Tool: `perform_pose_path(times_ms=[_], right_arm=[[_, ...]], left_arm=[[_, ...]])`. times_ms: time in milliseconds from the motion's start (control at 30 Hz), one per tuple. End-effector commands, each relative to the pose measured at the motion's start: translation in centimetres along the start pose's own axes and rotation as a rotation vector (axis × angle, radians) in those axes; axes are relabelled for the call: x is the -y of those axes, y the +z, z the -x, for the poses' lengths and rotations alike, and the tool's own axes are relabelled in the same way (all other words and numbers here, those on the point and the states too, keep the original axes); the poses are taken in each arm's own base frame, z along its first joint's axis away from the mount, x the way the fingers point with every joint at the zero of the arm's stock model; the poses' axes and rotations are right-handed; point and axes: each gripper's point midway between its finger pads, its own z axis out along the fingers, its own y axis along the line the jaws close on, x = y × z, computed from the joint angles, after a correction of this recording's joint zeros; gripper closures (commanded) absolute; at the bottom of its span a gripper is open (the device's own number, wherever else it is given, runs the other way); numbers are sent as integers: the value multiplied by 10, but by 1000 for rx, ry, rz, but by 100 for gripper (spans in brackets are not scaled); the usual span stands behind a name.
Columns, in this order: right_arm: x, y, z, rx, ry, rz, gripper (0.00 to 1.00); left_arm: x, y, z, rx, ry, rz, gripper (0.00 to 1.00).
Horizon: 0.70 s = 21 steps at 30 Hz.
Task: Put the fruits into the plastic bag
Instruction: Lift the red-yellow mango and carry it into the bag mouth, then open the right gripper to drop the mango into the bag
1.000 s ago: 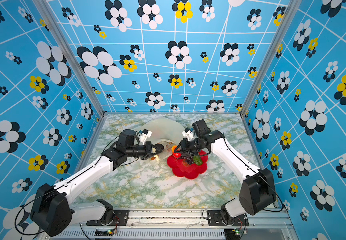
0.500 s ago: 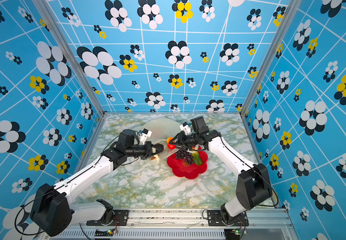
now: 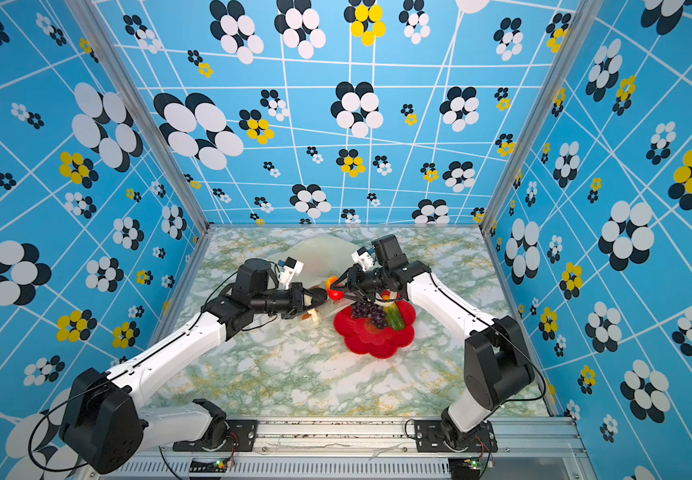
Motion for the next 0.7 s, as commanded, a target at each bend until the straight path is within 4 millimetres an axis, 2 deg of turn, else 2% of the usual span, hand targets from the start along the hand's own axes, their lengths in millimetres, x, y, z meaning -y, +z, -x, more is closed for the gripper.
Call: perform_pose_path(times_ms=[0,433,533,667], right_arm=[[-9,14,1,-29,-18,29,65],[22,69,3,-123,48,-17,67],[27,78,12,-120,62,-42,69],[31,87,35,-73,62,-96,69]], left_arm=[[11,-2,3,6,31,-30,100],[16,-3,4,5,39,-36,100],[19,-3,4,2,43,-47,100],[27,-3,2,-1,58,-73,100]])
